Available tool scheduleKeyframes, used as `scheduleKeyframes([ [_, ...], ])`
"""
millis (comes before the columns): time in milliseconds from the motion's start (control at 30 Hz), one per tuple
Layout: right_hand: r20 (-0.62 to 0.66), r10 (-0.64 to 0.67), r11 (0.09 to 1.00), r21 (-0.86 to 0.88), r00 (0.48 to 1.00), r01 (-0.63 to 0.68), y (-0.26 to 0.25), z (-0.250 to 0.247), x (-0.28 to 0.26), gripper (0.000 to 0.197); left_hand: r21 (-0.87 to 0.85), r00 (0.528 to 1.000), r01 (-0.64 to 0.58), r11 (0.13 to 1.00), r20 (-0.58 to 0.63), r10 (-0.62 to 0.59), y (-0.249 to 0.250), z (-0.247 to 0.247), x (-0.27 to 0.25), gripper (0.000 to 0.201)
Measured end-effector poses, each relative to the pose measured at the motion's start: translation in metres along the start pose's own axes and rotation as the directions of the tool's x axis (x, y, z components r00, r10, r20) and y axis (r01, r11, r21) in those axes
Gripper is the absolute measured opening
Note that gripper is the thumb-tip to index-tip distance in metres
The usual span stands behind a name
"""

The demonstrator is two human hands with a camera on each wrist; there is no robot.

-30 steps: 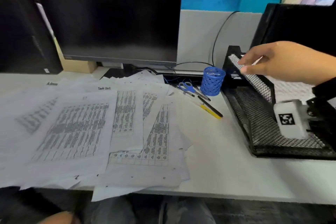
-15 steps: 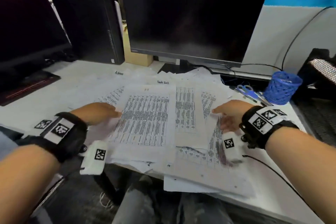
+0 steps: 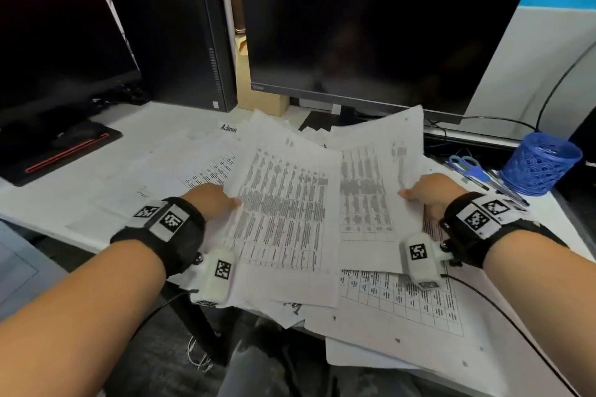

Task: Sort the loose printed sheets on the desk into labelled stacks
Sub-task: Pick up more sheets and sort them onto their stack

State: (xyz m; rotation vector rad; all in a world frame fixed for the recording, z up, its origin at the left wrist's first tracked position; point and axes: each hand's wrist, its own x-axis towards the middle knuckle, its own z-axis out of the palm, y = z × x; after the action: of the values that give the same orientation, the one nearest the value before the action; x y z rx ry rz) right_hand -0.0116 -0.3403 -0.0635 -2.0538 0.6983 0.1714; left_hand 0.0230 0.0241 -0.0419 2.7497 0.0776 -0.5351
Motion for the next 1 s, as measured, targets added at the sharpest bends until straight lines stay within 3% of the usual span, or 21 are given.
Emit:
scheduleKeyframes([
  [133,-0.015,-0.060,0.959,0.276,0.998,0.061,0.008,-0.030,-0.004,0.022,-0.042,0.996,0.011,0.999,-0.092,-0.015,-0.009,-0.008,-0.007,0.040],
  [267,-0.058,-0.129,0.909,0.392,0.990,0.141,0.016,-0.052,-0.008,0.033,-0.023,0.980,-0.053,0.998,-0.191,0.047,0.002,-0.008,-0.018,0.041],
  [367,-0.040,-0.131,0.848,0.512,0.991,0.133,0.018,-0.061,-0.017,0.036,-0.298,0.987,-0.046,0.953,-0.161,-0.003,0.022,0.000,-0.023,0.040],
  [467,0.027,-0.151,0.835,0.539,0.988,0.113,0.019,-0.063,-0.028,0.032,-0.602,0.995,-0.092,0.793,-0.084,0.052,0.043,0.012,-0.023,0.041],
  [500,0.061,-0.158,0.846,0.524,0.986,0.103,0.019,-0.061,-0.031,0.028,-0.625,0.994,-0.111,0.773,-0.054,0.099,0.050,0.017,-0.021,0.044],
  [633,0.074,-0.115,0.929,0.362,0.991,0.081,0.020,-0.037,-0.036,0.016,-0.476,0.983,-0.183,0.860,-0.077,0.166,0.075,0.037,-0.024,0.038],
  [700,-0.037,-0.062,0.966,0.248,0.997,0.070,0.021,-0.026,-0.033,0.026,-0.481,0.984,-0.176,0.859,-0.051,0.174,0.088,0.043,-0.029,0.028],
  [767,-0.053,-0.039,0.958,0.282,0.998,0.052,0.022,-0.018,-0.031,0.041,-0.544,0.985,-0.157,0.825,-0.021,0.173,0.096,0.049,-0.029,0.017],
  [867,0.053,-0.027,0.897,0.442,0.998,0.001,0.025,-0.013,-0.022,0.070,-0.598,0.971,-0.151,0.787,0.058,0.231,0.104,0.053,-0.031,0.039],
  [933,0.100,-0.066,0.939,0.343,0.993,0.028,0.030,-0.016,-0.017,0.067,-0.530,0.943,-0.222,0.818,0.094,0.318,0.104,0.054,-0.030,0.052],
  [1000,0.063,-0.039,0.989,0.144,0.997,0.030,0.042,-0.024,-0.001,0.091,-0.479,0.938,-0.262,0.838,0.078,0.338,0.099,0.050,-0.028,0.045],
])
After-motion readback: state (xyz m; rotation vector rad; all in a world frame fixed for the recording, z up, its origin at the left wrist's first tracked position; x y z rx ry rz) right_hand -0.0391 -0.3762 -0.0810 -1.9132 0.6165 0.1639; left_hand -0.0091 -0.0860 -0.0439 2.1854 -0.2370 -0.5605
